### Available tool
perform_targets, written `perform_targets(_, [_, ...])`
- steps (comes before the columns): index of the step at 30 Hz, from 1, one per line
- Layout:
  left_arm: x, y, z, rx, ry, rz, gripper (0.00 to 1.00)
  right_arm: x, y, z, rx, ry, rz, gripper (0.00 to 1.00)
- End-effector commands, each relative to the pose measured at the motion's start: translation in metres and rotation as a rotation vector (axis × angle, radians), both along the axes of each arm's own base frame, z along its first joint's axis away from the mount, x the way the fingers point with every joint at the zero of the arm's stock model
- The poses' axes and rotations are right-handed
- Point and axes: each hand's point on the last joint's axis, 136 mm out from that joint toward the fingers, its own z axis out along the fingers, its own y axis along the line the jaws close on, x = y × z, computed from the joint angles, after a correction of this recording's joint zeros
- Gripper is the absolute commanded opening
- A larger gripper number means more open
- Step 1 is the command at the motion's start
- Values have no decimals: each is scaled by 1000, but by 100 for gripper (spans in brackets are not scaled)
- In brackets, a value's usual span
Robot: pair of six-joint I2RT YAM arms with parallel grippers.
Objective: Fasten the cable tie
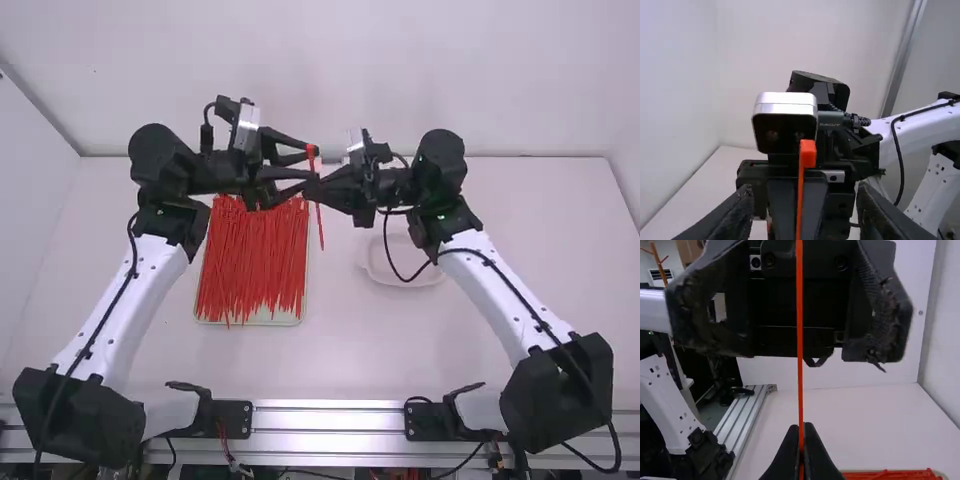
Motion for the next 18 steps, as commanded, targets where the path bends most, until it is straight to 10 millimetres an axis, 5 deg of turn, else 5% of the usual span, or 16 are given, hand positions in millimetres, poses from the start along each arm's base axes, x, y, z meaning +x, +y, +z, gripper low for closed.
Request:
perform_targets(1, [-2,0,11,-7,-37,5,50,-1,-2,2,4,-11,-6,0])
perform_targets(4, [-3,0,12,-7,-43,2,47,1,-5,2,3,-2,-15,0])
perform_targets(9, [-5,1,18,-21,-46,-1,28,3,-7,1,-1,8,-20,0])
perform_targets(18, [-7,0,20,-25,-50,-6,29,3,-6,1,-1,7,-19,0])
